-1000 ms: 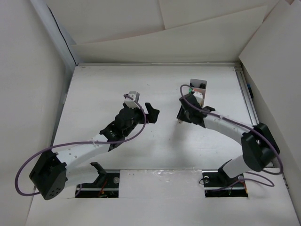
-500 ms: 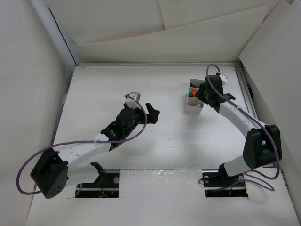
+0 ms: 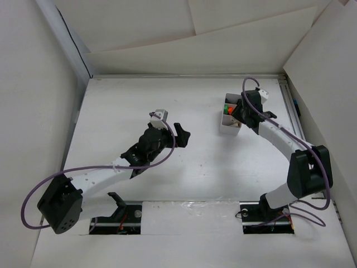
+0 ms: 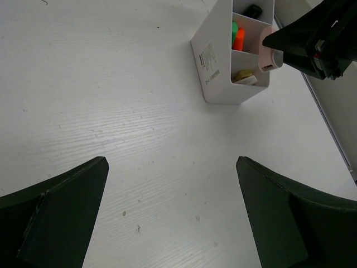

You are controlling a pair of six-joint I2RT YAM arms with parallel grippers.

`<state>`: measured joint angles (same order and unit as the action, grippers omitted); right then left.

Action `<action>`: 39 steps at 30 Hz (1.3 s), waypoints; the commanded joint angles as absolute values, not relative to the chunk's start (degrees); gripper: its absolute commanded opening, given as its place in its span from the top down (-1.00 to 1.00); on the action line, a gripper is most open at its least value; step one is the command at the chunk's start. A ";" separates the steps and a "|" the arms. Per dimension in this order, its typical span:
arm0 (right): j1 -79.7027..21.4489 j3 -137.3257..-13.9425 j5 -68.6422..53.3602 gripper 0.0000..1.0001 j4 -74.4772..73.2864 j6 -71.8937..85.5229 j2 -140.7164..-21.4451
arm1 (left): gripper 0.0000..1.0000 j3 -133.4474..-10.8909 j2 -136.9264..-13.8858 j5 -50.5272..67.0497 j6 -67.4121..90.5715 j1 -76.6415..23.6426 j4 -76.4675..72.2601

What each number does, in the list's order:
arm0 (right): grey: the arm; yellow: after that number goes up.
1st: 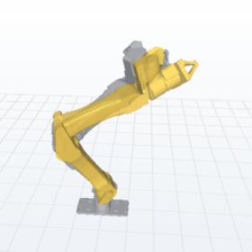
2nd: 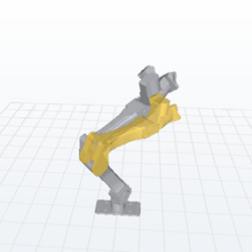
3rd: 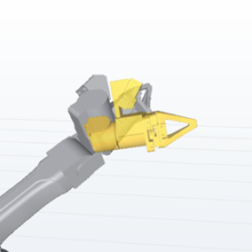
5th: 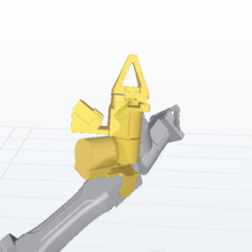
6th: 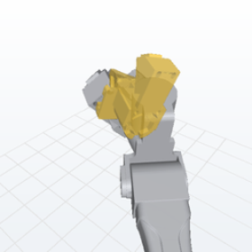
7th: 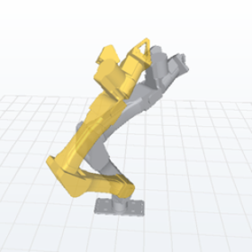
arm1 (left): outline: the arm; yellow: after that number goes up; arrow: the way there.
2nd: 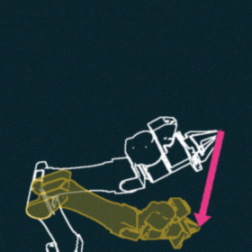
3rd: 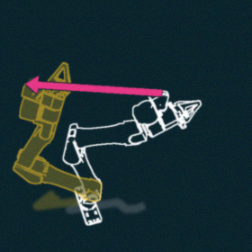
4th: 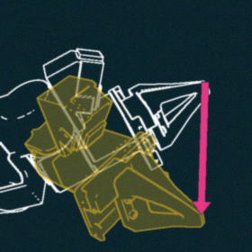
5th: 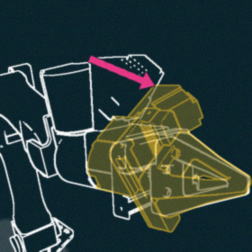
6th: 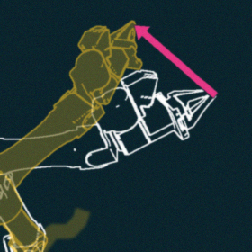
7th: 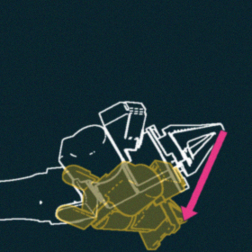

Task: Sort the stationery into containers
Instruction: Place the stapler in the storage box.

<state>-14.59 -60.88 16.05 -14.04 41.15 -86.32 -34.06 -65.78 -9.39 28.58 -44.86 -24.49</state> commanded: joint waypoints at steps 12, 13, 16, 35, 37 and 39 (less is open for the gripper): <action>-21.09 -62.31 33.65 0.61 -11.69 45.18 -90.43 | -1.00 -33.93 -65.48 -9.05 28.92 -44.65 -27.07; -21.70 -62.31 34.36 0.61 -11.69 45.70 -90.44 | -1.00 -33.93 -65.48 -9.05 28.92 -44.65 -27.07; -22.41 -62.31 36.29 0.48 -12.22 47.01 -90.96 | -1.00 -33.93 -65.48 -9.05 28.92 -44.65 -27.07; -25.93 -60.64 40.52 -0.16 -12.83 49.31 -89.30 | -1.00 -33.40 -64.95 -9.05 28.92 -44.65 -27.07; -25.93 -60.64 40.52 -0.16 -12.83 49.31 -89.30 | -1.00 -33.40 -64.95 -9.05 28.92 -44.65 -27.07; -26.46 -60.64 40.52 -0.16 -12.83 49.83 -88.77 | -1.00 -33.40 -64.95 -9.05 28.92 -44.65 -27.07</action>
<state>-25.61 -60.90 38.74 -13.43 48.73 -90.89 -34.06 -65.78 -9.23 28.60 -44.86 -24.62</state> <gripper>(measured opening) 0.579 0.997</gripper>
